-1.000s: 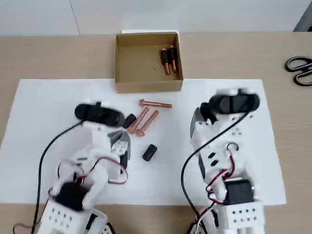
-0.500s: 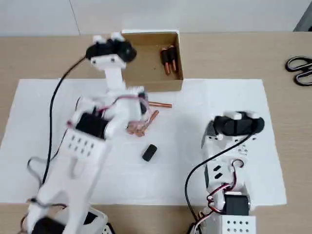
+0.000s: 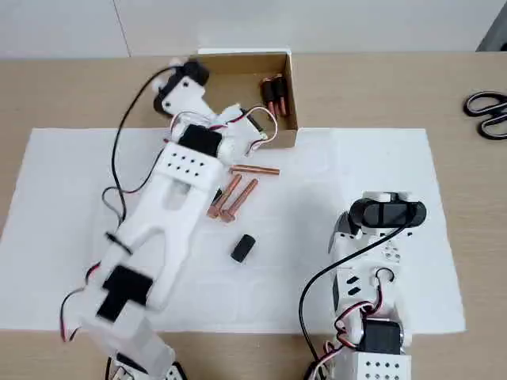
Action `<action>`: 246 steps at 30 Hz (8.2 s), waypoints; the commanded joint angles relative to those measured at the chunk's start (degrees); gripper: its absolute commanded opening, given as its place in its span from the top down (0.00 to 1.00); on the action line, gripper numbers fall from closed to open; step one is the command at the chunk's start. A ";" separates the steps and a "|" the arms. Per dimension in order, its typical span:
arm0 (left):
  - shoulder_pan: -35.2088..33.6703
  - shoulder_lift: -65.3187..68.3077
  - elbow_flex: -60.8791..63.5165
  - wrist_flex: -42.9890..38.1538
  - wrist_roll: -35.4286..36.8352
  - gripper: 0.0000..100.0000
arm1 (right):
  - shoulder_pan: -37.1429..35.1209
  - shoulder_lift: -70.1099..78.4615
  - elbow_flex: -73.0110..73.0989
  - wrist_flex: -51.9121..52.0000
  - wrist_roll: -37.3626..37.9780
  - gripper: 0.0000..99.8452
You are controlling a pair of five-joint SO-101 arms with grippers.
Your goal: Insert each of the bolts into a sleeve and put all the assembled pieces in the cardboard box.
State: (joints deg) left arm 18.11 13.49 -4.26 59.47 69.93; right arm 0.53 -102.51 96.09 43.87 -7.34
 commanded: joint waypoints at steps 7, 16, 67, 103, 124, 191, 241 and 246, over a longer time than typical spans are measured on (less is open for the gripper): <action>-0.53 8.79 -18.51 13.36 2.37 0.99 | 0.31 -1.27 0.35 2.15 0.09 1.00; -0.53 18.46 -40.13 26.81 5.63 0.99 | 0.31 -1.36 0.35 2.24 0.00 1.00; 2.46 40.70 -61.58 38.86 25.93 0.81 | 0.48 -1.27 0.35 7.34 -0.09 1.00; 0.88 46.42 -63.34 36.22 29.98 0.81 | 0.57 -1.27 0.35 7.16 -0.09 1.00; 0.79 51.34 -62.81 37.27 30.15 0.92 | 0.57 -1.36 0.35 7.16 -0.09 1.00; 23.12 -15.56 -56.13 41.23 -37.01 0.99 | -21.23 -1.45 0.00 -13.14 1.14 1.00; 19.16 -65.85 48.31 -41.58 -50.11 0.99 | -26.24 -1.45 0.26 -36.44 14.68 1.00; 15.30 -65.93 48.04 -40.44 -50.11 0.99 | -26.24 -1.45 0.26 -36.44 17.23 1.00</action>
State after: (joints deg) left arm 35.08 -50.42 44.53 19.30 20.35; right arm -25.49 -102.59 96.18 8.79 8.92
